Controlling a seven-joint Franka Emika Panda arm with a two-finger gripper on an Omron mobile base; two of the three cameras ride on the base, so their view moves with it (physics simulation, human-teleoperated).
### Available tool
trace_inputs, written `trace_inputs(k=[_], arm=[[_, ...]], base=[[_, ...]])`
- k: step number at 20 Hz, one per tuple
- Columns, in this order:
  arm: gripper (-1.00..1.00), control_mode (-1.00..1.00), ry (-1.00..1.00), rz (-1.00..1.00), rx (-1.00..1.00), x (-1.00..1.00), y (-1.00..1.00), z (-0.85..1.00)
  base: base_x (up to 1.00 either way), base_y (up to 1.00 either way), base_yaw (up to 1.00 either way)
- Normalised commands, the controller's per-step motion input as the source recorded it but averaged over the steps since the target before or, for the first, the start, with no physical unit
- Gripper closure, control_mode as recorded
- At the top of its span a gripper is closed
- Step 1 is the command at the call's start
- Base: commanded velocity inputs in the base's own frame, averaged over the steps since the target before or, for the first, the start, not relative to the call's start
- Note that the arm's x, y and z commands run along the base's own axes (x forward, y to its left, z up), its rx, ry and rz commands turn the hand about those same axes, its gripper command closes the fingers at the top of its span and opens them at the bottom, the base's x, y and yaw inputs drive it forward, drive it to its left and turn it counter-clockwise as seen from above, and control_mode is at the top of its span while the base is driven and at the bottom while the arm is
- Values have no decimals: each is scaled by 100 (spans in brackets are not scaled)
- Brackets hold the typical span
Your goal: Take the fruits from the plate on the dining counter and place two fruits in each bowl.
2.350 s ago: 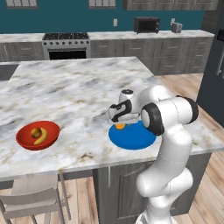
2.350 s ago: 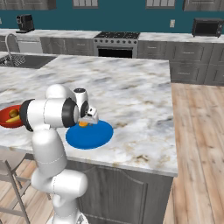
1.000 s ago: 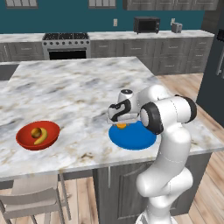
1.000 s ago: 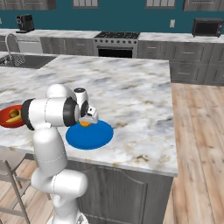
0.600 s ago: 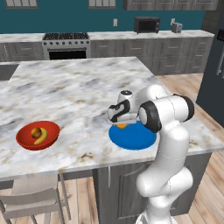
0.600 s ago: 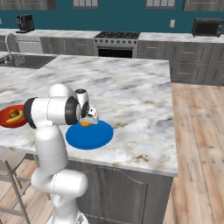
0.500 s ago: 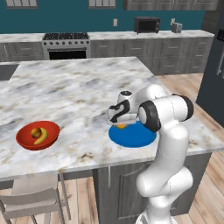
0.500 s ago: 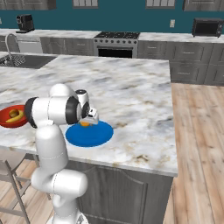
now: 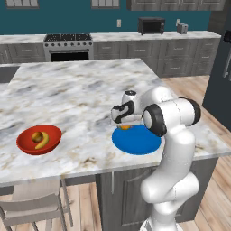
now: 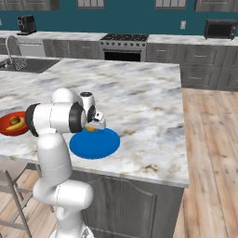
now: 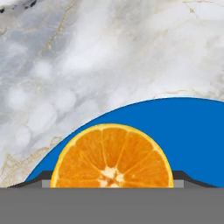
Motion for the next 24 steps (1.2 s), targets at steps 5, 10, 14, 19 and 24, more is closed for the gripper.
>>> trace_inputs(k=[5,10,14,19,24], arm=[[100,-100,4,0,1,-42,-37,93],[100,-100,5,0,0,-81,-54,93],[100,-100,0,0,0,-100,-33,63],[100,-100,0,0,0,-100,0,57],[100,-100,1,0,0,-78,10,59]], base=[[0,0,0],[0,0,0],[0,0,0],[0,0,0],[0,0,0]])
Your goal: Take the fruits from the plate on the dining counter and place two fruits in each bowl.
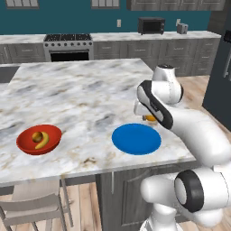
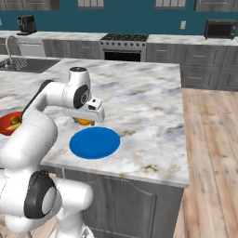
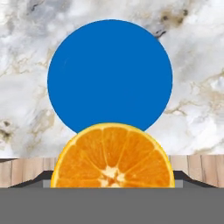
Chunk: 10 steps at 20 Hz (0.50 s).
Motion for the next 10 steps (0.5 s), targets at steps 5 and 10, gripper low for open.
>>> trace_inputs(k=[5,10], arm=[[100,-100,0,0,-2,-74,0,33],[100,-100,0,0,-1,-34,0,27]], base=[[0,0,0],[0,0,0]])
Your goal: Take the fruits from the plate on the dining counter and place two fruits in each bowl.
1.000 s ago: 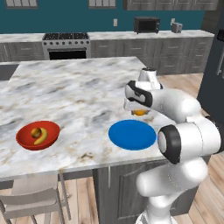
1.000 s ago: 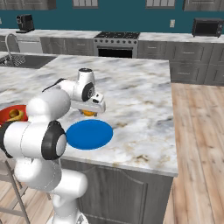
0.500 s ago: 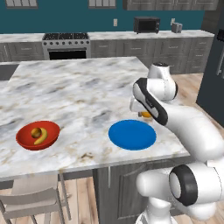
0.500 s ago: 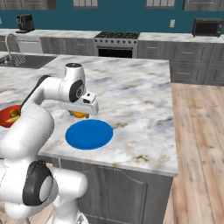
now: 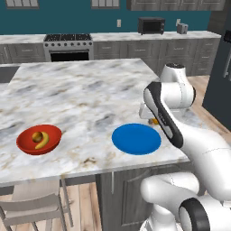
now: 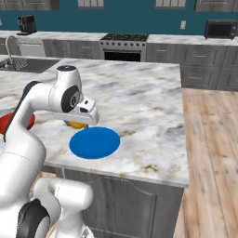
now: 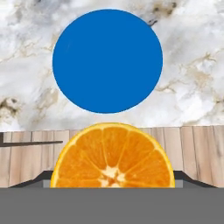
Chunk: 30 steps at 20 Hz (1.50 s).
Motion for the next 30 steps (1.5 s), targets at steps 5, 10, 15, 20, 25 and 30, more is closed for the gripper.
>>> trace_inputs(k=[5,10,15,20,25,30], arm=[[100,-100,0,0,0,-29,-4,14],[100,-100,0,0,0,-34,-5,3],[100,100,0,0,0,0,0,0],[100,100,0,0,0,0,0,0],[100,100,0,0,0,0,0,0],[100,100,0,0,0,0,0,0]], base=[[0,0,0],[0,0,0],[-83,10,0],[-50,98,0],[-1,100,-2],[5,100,-2]])
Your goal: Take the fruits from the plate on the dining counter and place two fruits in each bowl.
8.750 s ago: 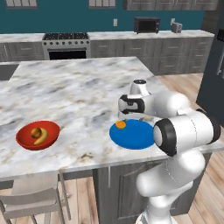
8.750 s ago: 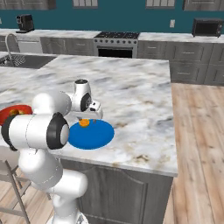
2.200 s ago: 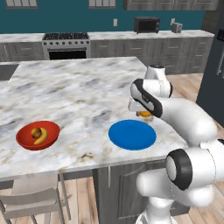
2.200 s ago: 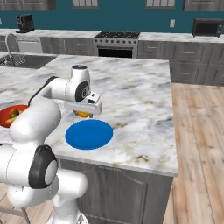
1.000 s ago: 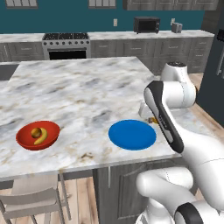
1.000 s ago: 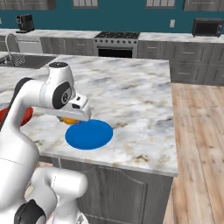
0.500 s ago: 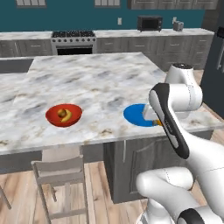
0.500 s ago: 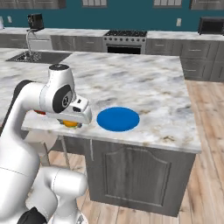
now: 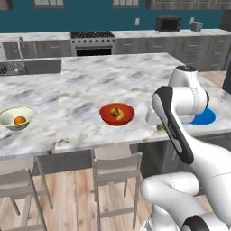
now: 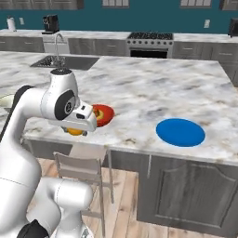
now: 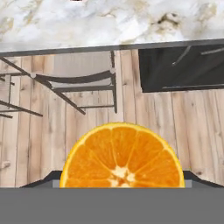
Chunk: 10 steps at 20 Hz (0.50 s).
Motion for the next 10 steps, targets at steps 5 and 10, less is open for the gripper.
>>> trace_inputs(k=[5,10], arm=[[100,100,0,0,0,0,0,0],[100,100,0,0,0,0,0,0]], base=[[23,100,0],[28,100,-1]])
